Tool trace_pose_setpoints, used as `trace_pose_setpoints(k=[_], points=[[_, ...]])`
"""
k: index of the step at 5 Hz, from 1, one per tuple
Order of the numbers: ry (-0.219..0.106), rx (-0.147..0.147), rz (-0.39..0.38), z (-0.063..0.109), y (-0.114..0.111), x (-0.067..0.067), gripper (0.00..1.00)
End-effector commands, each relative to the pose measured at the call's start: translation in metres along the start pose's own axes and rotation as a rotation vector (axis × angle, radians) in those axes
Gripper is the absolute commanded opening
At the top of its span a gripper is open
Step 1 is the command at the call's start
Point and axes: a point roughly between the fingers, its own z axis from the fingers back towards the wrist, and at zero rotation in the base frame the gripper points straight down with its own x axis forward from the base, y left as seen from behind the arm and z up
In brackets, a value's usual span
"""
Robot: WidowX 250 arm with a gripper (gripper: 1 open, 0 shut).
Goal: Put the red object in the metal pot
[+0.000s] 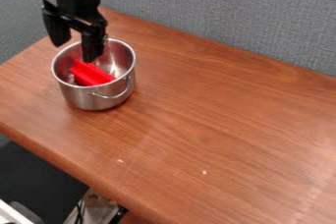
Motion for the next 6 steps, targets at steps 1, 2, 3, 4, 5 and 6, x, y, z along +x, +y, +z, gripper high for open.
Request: trace_pose_setpoints(k=[1,2,3,4,5,6], points=[[-0.021,0.055,0.042,0.010,0.017,0.011,1.00],[-0.002,0.085,0.071,0.007,0.026,0.014,1.00],[0.015,0.109,0.093,0.004,0.034,0.017,1.00],[-0.027,0.085,0.041,0.019,0.031,0.017,1.00],[-0.069,0.062,-0.009,0.034,0.028,0.016,1.00],[-0.106,0.036,-0.020,0.029,0.047,-0.002,1.00]])
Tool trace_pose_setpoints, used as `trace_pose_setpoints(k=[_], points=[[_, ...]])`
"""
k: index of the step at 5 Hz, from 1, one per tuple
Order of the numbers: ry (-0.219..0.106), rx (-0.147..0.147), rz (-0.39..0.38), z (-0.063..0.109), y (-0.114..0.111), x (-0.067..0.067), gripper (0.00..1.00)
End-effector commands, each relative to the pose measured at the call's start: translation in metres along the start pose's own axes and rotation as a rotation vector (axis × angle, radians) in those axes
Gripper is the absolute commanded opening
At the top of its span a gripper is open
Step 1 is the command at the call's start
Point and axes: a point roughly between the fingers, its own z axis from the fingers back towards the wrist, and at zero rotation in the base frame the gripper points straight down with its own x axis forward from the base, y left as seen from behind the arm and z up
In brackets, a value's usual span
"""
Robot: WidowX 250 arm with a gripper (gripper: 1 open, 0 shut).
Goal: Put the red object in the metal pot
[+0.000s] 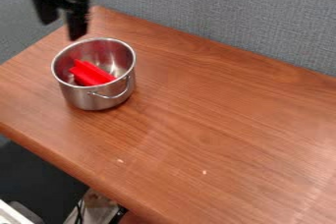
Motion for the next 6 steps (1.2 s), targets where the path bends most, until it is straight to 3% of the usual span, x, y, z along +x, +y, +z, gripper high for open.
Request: trace_pose_setpoints(k=[1,2,4,5,6], points=[[-0.066,-0.009,-0.016,0.002,0.013,-0.013,1.00],[-0.054,-0.016,0.049,0.007,0.003,-0.010,1.00],[-0.055,-0.014,0.039,0.014,-0.012,-0.002,1.00],[-0.040,0.046,0.097,0.013,-0.034,0.009,1.00],[-0.031,0.107,0.115,0.008,-0.043,0.019,1.00]])
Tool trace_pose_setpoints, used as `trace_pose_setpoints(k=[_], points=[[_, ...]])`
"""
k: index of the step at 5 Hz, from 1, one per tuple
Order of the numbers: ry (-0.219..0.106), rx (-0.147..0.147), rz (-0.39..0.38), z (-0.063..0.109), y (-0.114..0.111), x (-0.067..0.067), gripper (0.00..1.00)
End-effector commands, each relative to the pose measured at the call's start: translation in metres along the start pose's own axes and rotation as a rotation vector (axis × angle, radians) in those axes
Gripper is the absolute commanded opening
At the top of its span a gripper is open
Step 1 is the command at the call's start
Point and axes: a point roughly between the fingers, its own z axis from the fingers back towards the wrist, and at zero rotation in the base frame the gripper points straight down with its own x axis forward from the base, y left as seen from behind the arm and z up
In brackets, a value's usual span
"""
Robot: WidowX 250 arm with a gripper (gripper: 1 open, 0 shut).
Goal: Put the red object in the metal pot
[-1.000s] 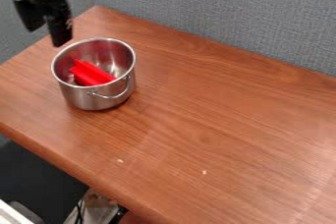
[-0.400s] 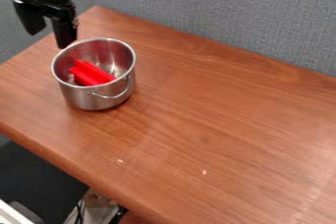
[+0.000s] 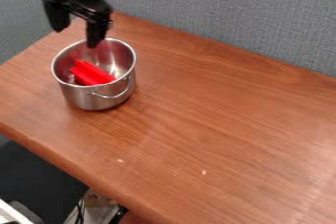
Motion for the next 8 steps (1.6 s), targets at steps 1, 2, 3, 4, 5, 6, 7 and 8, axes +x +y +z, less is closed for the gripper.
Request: trace_pose_setpoints(k=[1,2,3,4,5,6,7,8], points=[[-0.030,0.019,-0.025,0.005,0.017,-0.013,0.00],[-0.041,0.019,-0.007,0.011,0.025,-0.027,1.00],[-0.031,0.055,0.086,0.009,0.042,-0.020,1.00],[-0.019,0.061,0.150,0.004,0.051,-0.011,1.00],[0.050,0.025,0.189,0.010,0.052,-0.027,1.00],[0.077,-0.009,0.183,0.020,0.051,-0.037,1.00],[0.112,-0.027,0.218,0.028,0.051,-0.049,1.00],[0.074,-0.044,0.165,0.024,0.044,-0.055,1.00]])
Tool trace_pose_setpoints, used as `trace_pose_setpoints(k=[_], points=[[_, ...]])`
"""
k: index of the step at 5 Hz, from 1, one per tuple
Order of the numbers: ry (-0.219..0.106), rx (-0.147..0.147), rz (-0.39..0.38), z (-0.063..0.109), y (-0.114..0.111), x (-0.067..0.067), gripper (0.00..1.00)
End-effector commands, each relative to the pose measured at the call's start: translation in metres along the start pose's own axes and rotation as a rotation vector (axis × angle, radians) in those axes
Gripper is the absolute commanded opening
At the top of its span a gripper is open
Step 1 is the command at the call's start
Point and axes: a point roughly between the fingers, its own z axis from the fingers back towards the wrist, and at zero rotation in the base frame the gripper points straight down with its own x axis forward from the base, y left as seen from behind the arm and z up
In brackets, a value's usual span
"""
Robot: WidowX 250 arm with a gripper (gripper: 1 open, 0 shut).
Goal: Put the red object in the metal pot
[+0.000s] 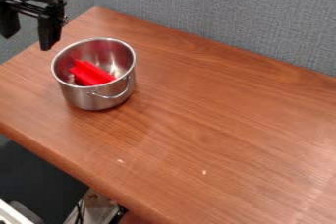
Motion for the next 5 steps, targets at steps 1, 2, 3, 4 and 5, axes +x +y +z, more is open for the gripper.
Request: trace_pose_setpoints(k=[1,2,3,4,5], points=[[-0.043,0.009,0.010,0.002,0.001,-0.011,1.00],[-0.043,0.007,-0.006,0.001,0.007,-0.001,1.00],[-0.040,-0.011,-0.017,0.009,0.010,0.004,1.00],[-0.126,0.015,-0.085,0.031,0.005,0.008,1.00],[-0.199,0.038,-0.163,0.050,-0.002,0.010,1.00]])
